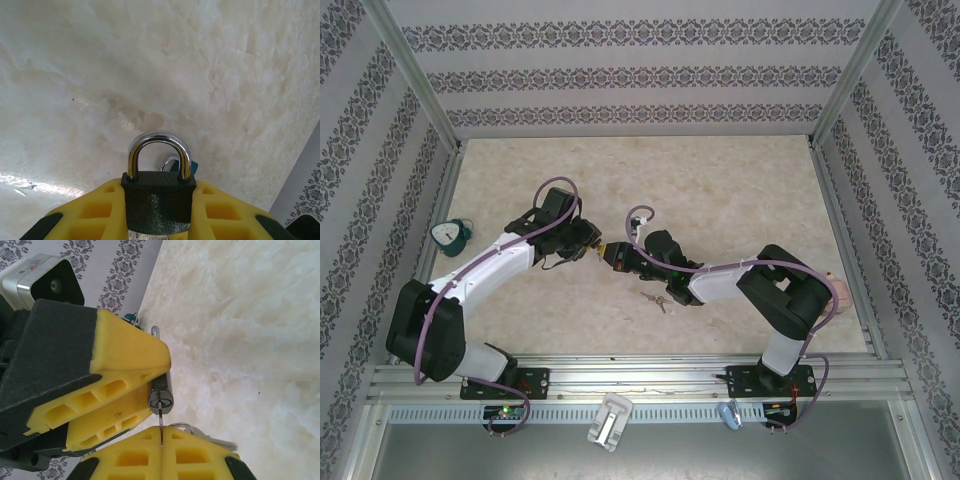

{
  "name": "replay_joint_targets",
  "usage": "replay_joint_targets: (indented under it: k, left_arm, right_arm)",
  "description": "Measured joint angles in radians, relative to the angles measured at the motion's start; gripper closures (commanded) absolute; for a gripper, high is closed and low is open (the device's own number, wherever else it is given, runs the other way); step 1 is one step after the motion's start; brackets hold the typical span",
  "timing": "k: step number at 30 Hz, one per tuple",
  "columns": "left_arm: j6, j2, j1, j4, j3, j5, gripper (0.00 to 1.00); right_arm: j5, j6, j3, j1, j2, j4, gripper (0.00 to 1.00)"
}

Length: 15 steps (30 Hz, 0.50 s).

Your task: Unlock with the key

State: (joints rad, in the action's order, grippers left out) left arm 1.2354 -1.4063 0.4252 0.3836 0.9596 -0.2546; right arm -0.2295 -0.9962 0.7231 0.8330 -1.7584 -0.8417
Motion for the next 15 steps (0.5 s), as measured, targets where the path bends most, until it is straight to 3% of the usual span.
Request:
replay_joint_targets:
  k: [7, 15]
  left_arm:
    - [-0.005, 0.020, 0.000, -0.018, -0.027, -0.050, 0.84]
    - [-0.039, 0.039, -0.002, -0.050, -0.059, -0.086, 0.83]
  right_arm:
    - [0.000, 0.009, -0.061, -0.002, 0.050, 0.000, 0.77]
    - [-0.001, 0.050, -0.151, -0.026, 0.200, 0.062, 0.73]
